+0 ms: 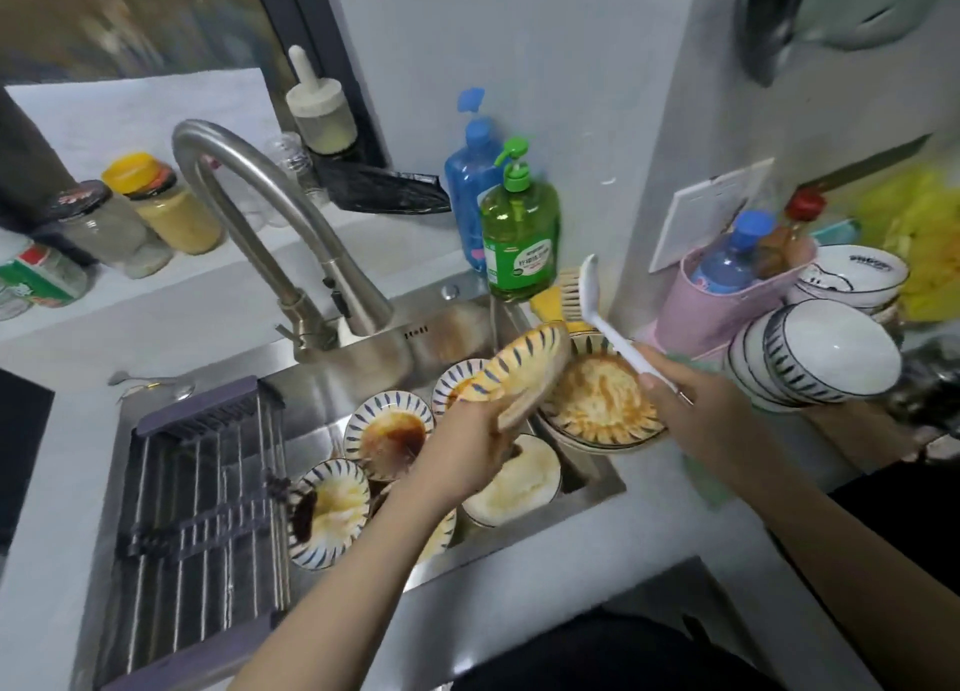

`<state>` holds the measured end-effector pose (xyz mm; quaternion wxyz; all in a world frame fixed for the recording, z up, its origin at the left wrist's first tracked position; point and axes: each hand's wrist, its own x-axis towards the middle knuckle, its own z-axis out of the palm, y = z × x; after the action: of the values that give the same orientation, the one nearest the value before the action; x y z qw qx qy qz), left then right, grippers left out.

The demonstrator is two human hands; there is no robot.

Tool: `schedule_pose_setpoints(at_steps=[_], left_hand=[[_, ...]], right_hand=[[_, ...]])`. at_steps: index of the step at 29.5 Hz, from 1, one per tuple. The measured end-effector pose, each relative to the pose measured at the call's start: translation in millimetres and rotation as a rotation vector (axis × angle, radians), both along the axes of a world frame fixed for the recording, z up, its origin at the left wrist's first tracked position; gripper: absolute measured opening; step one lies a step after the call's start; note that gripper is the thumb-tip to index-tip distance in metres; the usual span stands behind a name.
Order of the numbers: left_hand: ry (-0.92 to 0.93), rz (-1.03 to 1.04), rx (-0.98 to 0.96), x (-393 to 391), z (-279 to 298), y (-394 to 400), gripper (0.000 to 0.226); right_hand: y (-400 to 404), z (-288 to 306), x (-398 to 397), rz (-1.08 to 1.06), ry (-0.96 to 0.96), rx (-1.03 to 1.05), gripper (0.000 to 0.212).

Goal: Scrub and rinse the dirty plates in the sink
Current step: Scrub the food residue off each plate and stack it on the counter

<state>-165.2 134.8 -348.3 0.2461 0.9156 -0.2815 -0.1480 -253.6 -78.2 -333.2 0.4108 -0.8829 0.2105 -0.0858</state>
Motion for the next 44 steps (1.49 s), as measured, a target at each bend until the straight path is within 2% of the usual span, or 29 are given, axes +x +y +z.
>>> schedule_pose_setpoints(at_steps=[3, 7, 12, 18, 25, 31, 37, 41, 44], left_hand=[[-0.055, -0.156, 0.103, 1, -20, -27, 0.061], [-0.146, -0.328, 0.308, -2, -40, -64, 0.075], [-0.198, -0.445, 0.457, -4, -54, -93, 0.075], [-0.137, -0.46, 0.492, -4, -65, -109, 0.069], [-0.175, -0.5, 0.534, -4, -69, -118, 0.057], [-0.113, -0.484, 0.456, -5, -72, -113, 0.055], [-0.117, -0.306, 0.116, 6, -71, -81, 0.07], [-0.042, -0.121, 0.079, 25, -72, -47, 0.052], [0.046, -0.007, 0.072, 42, -78, -27, 0.046]], right_hand=[[-18, -3, -1, -0.019, -0.02, -0.009, 0.035], [-38, -2, -3, 0.009, -0.017, 0.025, 0.035], [-59, -8, -7, 0.065, 0.019, 0.045, 0.037], [-72, -21, -8, 0.09, 0.055, 0.041, 0.037], [-75, -38, -5, 0.124, 0.147, 0.122, 0.038], [-63, -48, 2, 0.13, 0.156, 0.188, 0.038], [-38, -57, 10, 0.181, 0.2, 0.206, 0.039], [-6, -57, 25, 0.199, 0.222, 0.257, 0.04], [16, -57, 35, 0.199, 0.235, 0.267, 0.041]])
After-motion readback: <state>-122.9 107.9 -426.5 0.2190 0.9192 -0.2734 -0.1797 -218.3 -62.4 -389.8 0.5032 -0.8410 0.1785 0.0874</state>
